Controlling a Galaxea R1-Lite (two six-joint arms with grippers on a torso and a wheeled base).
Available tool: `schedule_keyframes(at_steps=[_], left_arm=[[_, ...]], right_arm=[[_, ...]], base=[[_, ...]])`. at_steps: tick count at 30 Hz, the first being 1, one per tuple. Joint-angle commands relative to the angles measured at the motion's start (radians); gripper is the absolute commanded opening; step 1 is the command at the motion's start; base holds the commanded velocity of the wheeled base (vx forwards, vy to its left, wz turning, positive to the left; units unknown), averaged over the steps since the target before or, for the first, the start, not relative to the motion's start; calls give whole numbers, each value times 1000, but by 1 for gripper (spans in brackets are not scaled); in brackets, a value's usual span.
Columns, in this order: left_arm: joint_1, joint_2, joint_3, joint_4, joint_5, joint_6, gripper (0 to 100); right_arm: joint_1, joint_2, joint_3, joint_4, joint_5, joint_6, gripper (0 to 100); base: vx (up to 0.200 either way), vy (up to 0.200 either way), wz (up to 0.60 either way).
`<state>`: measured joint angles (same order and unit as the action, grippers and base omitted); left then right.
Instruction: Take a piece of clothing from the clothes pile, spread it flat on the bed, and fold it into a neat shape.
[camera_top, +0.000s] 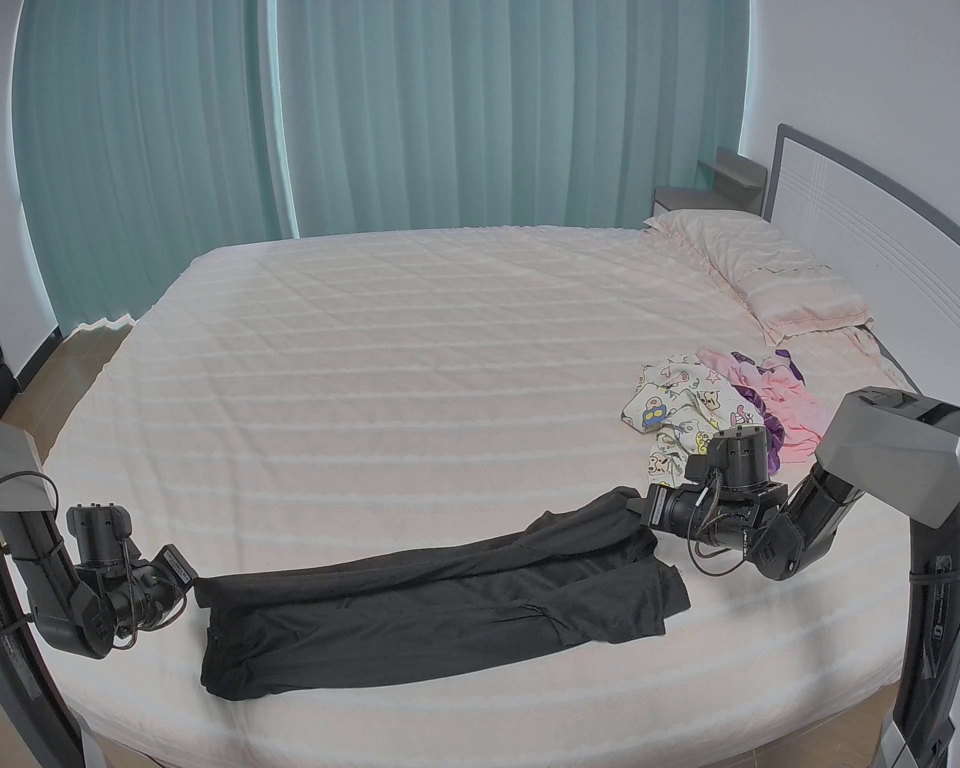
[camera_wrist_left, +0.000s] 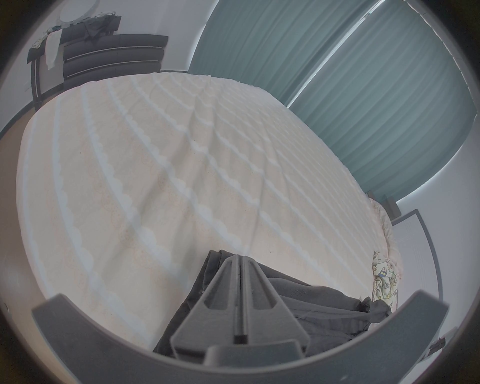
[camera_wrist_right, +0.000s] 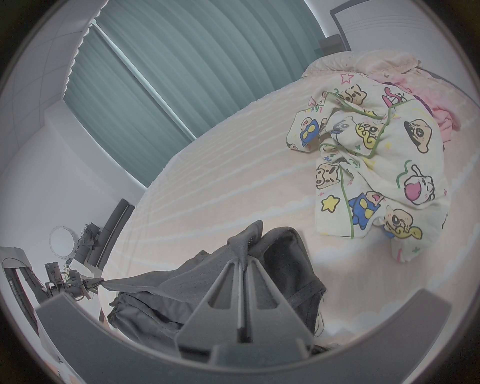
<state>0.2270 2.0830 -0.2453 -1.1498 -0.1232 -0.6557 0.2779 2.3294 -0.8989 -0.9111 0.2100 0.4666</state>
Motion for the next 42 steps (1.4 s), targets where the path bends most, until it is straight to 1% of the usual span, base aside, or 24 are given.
schedule_keyframes(at_steps=[1,6,7,9,12,14,15,22,26,29,30,31,33,34,37,40,42], left_arm=[[6,3,-3,-25,-1,-7,0],[6,16,-19,-93,2,-91,0],[6,25,-23,-125,7,-111,0],[8,29,-23,-142,7,-119,0],[9,45,-29,-185,7,-154,0],[8,54,-32,-188,7,-160,0],[8,68,-34,-192,7,-160,0],[18,78,-25,-205,0,-154,0],[23,78,-12,-202,2,-131,0],[28,86,34,-200,-3,-42,0],[28,89,38,-200,-3,-30,0],[26,111,55,-202,-3,11,0],[26,117,57,-202,-3,19,0],[26,147,60,-202,-1,38,0],[26,166,64,-202,0,53,0],[26,184,101,-202,0,116,0],[25,192,112,-202,0,139,0]], right_arm=[[-2,-1,5,-28,-1,6,0],[1,13,-6,-66,-8,44,0],[1,18,-21,-77,-11,52,0],[1,19,-29,-81,-11,58,0],[0,24,-57,-115,-15,104,0],[0,27,-64,-135,-21,119,0],[0,36,-67,-147,-35,129,0],[-9,39,-26,-147,-44,122,0],[-9,35,11,-146,-41,113,0],[-12,31,41,-146,-38,92,0],[-14,33,46,-146,-38,87,0],[-14,35,63,-147,-37,70,0],[-14,35,68,-147,-37,67,0],[-14,38,92,-147,-37,46,0],[-14,39,110,-149,-35,33,0],[-14,44,132,-149,-35,7,0],[-12,44,143,-144,-35,1,0]], base=[[0,0,0],[0,0,0],[0,0,0],[0,0,0],[0,0,0],[0,0,0],[0,0,0],[0,0,0],[0,0,0],[0,0,0],[0,0,0],[0,0,0],[0,0,0],[0,0,0],[0,0,0],[0,0,0],[0,0,0]])
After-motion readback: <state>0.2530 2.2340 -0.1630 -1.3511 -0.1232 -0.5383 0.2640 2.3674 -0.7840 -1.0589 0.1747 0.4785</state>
